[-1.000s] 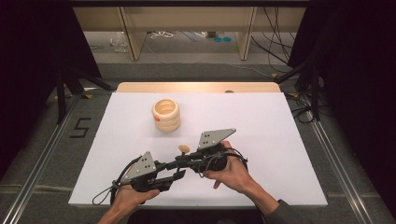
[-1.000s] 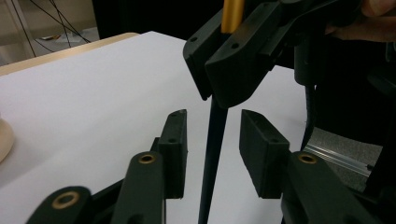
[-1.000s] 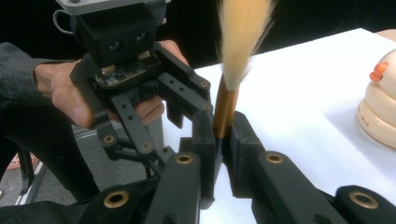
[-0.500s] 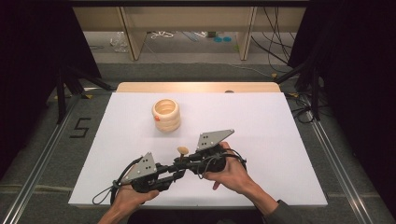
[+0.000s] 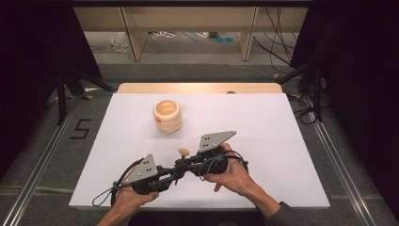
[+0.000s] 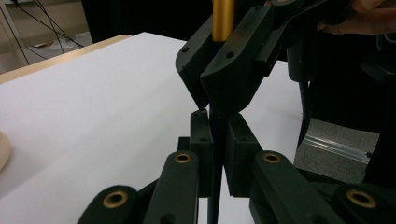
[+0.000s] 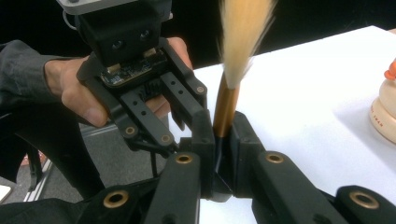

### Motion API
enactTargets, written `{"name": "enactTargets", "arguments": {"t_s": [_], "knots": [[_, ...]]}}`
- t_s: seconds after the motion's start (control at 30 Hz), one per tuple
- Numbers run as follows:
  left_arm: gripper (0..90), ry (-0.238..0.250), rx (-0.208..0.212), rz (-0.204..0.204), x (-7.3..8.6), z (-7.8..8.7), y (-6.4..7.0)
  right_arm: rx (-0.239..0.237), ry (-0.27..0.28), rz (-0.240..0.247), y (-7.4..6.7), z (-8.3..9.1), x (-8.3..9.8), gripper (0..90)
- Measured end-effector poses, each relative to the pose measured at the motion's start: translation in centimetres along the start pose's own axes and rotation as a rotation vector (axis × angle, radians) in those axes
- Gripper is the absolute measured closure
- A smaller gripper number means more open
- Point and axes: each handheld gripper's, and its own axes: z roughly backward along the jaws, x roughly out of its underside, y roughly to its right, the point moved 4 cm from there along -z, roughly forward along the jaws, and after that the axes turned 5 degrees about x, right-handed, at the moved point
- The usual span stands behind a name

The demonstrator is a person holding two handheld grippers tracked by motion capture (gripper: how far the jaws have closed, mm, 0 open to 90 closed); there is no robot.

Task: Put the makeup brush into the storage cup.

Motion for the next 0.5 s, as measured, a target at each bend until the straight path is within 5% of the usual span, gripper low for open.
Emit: {"name": "enactTargets", "arguments": {"t_s": [0.17, 0.37, 0.5], "knots": [[83.5, -0.007, -0.016, 0.006, 0.1, 0.1, -0.1, 0.040, 0.018, -0.011, 0.4, 0.1, -0.1, 59.7], [83.6, -0.021, -0.031, 0.004, 0.1, 0.4, -0.5, 0.106, 0.057, -0.015, 0.9, 1.1, -0.2, 43.3], [83.5, -0.009, -0.040, 0.045, 0.2, 0.4, -0.7, 0.175, 0.082, -0.027, 1.5, 2.0, 0.2, 35.2]]}}
